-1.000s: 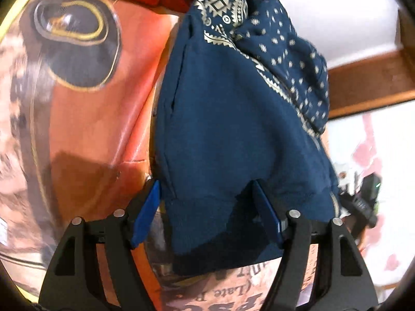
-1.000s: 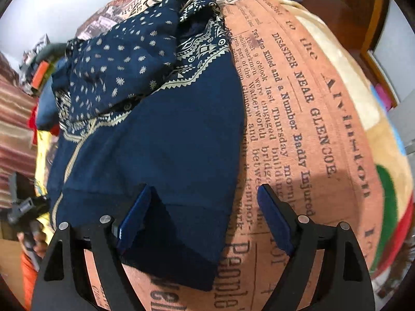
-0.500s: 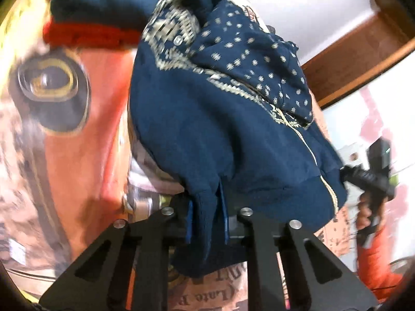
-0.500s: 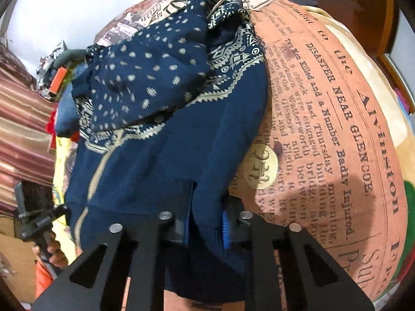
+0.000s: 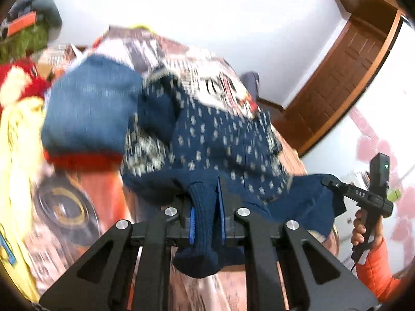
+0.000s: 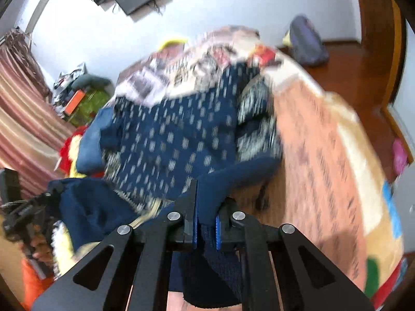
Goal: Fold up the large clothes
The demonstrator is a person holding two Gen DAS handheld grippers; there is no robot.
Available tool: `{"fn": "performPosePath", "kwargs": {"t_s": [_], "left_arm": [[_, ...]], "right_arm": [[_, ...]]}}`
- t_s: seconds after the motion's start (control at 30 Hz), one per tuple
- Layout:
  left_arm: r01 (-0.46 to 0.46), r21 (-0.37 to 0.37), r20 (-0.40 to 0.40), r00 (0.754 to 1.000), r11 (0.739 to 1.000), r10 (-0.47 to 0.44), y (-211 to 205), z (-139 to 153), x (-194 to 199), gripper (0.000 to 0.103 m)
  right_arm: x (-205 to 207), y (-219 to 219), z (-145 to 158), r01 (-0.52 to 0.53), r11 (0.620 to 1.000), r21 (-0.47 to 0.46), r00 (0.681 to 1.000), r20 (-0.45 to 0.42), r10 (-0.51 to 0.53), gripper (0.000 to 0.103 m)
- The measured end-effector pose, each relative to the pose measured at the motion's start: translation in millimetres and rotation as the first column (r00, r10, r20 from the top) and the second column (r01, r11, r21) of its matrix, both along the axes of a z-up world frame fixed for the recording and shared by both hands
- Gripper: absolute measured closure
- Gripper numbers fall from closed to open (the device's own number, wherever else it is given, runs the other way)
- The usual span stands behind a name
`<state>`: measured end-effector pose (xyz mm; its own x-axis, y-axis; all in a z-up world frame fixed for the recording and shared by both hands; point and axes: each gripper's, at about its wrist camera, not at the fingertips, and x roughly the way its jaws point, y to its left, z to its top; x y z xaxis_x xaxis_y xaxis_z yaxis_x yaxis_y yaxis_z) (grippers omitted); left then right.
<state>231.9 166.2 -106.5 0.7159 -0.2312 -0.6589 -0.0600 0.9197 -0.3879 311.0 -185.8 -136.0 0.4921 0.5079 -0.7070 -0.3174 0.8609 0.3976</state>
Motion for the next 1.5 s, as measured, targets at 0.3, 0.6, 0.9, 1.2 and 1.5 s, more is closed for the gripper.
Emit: {"fn": "performPosePath", "kwargs": {"t_s": [0.3, 0.6, 0.9, 1.2, 1.5], "left_arm": [[-0.114, 0.094, 0.077, 0.991, 0.989, 0.107, 30, 28, 100, 0.091], [-0.191, 0.218, -0.116, 0.969, 0.957, 0.22, 56, -56, 210, 0.085], [-0.109, 0.354, -0.168, 0.97, 0.929, 0.177, 42, -74, 218, 0.068], [-0.141, 0.441, -0.043, 0.983, 0.886, 0.178, 15, -13, 166, 0.005], [-0.009, 0.519, -0.16, 0.981, 0.855, 0.108, -5, -48, 149, 0.003]], "right_arm": [[103, 27, 34, 0.074, 0.997, -0.018, 0.991, 0.115, -0.071, 0.095], [186, 51, -32, 0.139, 0.986, -0.09, 0.99, 0.035, -0.137, 0.094], [198, 41, -57, 0.033, 0.988, -0.151, 0.991, -0.121, -0.051, 0.07], [126, 30, 6, 0.047, 0.949, -0.313, 0.991, 0.132, -0.006, 0.031], [95, 42, -22, -0.061, 0.959, -0.276, 0.996, 0.049, 0.077, 0.029]]}}
